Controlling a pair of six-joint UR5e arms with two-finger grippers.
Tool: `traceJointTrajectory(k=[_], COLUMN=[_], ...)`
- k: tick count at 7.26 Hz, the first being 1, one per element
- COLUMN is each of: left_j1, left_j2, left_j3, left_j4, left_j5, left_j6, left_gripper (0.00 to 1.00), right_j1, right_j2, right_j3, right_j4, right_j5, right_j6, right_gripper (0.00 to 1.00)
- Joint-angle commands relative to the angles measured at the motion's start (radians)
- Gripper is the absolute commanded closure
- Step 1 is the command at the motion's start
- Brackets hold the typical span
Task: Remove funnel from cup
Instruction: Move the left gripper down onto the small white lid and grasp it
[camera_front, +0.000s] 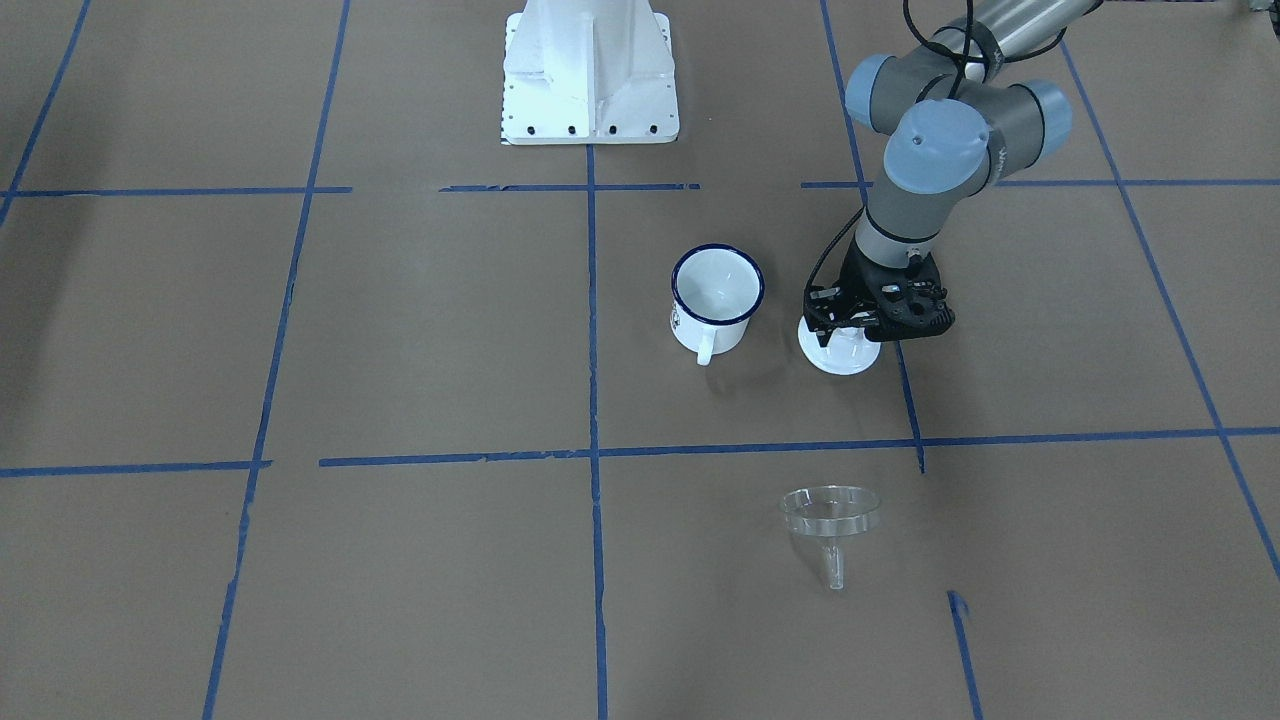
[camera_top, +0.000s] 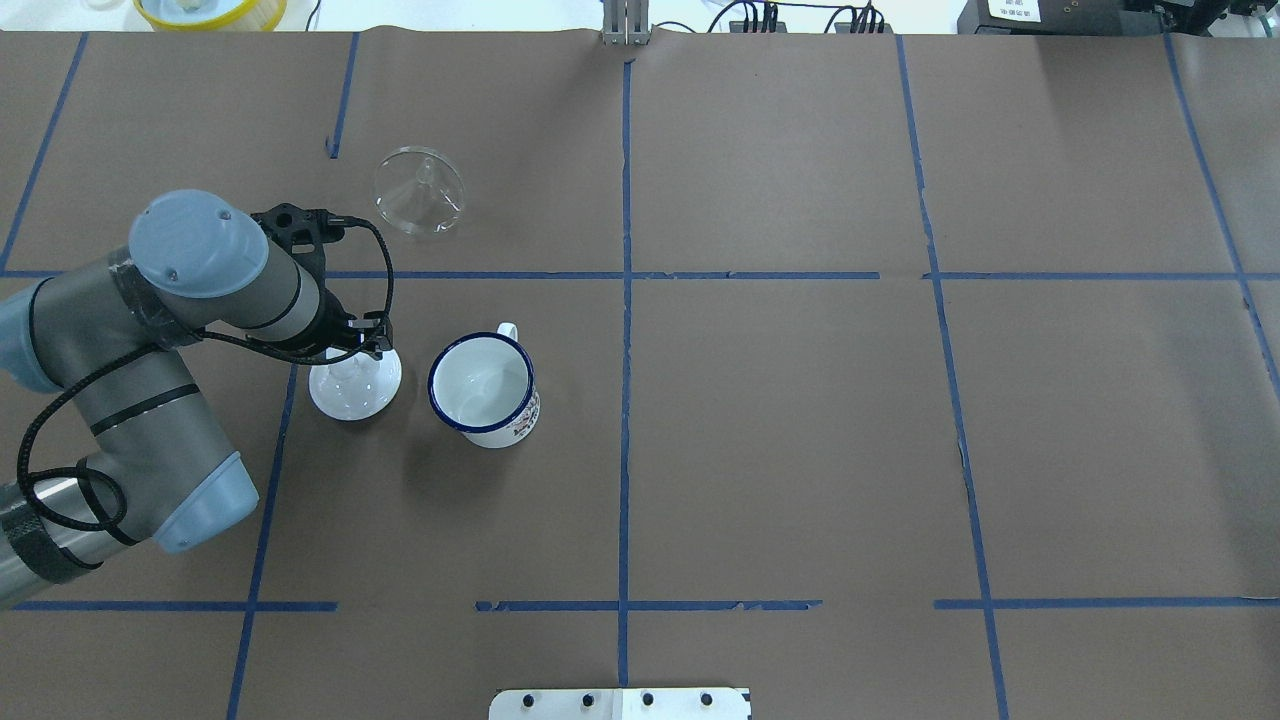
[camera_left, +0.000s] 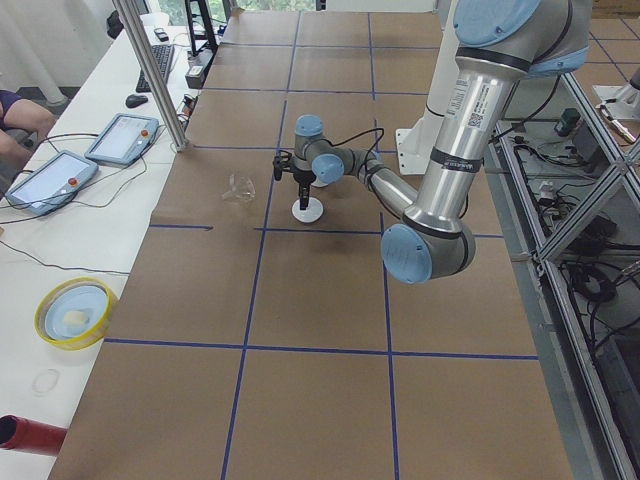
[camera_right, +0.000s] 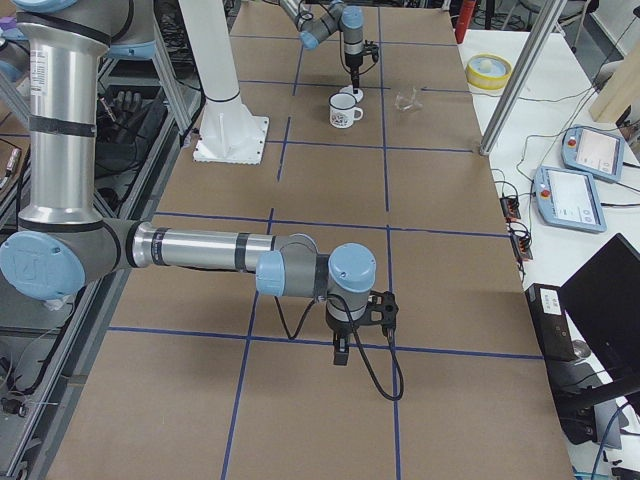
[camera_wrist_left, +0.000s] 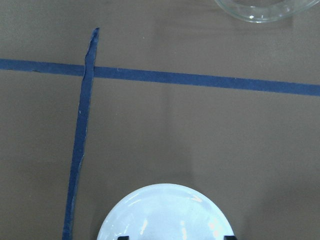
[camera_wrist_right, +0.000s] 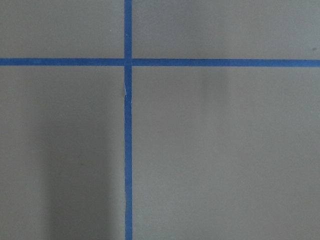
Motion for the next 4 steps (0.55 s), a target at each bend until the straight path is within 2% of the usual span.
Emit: traceJointTrajectory(k=[1, 4], left_j1=[0.002, 0.003], left_j2=[0.003, 0.022], left_j3=[-0.004, -0.020], left_j4=[0.002, 0.002], left_j5=[0.000, -0.001], left_j6=[0.001, 0.000], left_gripper=[0.35, 0.35], right_j1=[0.000, 0.000], right_j2=[0.000, 0.000], right_j3=[0.000, -0.001], right_j4=[0.000, 0.000], right_j5=[0.000, 0.000], right_j6=[0.000, 0.000], right_gripper=[0.00, 0.00])
